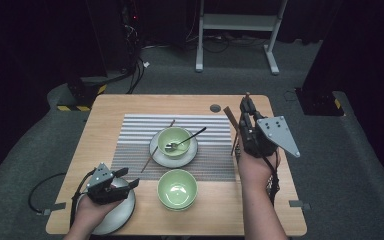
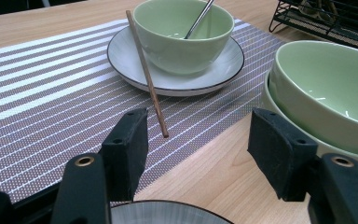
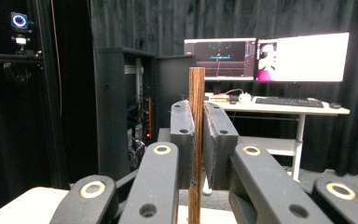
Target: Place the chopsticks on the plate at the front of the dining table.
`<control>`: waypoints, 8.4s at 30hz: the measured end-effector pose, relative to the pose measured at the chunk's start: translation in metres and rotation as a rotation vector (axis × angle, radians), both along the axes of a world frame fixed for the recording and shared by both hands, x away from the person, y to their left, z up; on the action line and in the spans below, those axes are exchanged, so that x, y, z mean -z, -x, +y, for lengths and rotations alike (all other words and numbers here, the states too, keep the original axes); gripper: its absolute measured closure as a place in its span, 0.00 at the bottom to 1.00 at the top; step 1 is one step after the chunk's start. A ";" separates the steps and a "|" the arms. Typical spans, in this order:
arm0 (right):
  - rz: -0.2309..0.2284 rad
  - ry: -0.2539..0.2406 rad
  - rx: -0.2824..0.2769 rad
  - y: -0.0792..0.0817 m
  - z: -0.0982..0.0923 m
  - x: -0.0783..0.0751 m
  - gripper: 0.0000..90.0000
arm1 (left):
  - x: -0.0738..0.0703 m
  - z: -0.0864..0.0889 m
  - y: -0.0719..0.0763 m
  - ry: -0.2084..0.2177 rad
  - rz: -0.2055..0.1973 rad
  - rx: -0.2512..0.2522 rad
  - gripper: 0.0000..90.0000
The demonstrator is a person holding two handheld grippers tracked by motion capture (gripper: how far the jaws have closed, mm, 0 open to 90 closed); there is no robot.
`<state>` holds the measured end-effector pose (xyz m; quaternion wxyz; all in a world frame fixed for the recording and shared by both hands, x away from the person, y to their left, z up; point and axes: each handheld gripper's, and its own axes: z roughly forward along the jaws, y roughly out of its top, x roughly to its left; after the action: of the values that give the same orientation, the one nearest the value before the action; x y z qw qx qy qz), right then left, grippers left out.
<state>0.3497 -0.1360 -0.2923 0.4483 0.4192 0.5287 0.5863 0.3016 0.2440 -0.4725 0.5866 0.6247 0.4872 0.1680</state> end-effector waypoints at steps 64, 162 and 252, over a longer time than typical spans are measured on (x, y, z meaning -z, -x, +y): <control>0.061 -0.027 -0.283 -0.004 0.094 0.066 0.92 | -0.018 -0.045 -0.036 0.092 -0.048 0.053 0.41; 0.117 0.009 -0.411 0.012 0.150 0.076 0.77 | -0.010 -0.065 -0.038 0.098 -0.098 0.106 0.95; 0.252 -0.049 -0.332 -0.006 0.122 0.128 0.64 | -0.015 -0.054 -0.021 0.174 -0.090 0.167 0.94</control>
<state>0.3556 -0.0144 -0.4201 0.2657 0.4072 0.6279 0.6077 0.3225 0.1899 -0.4576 0.6718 0.6018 0.4192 0.1037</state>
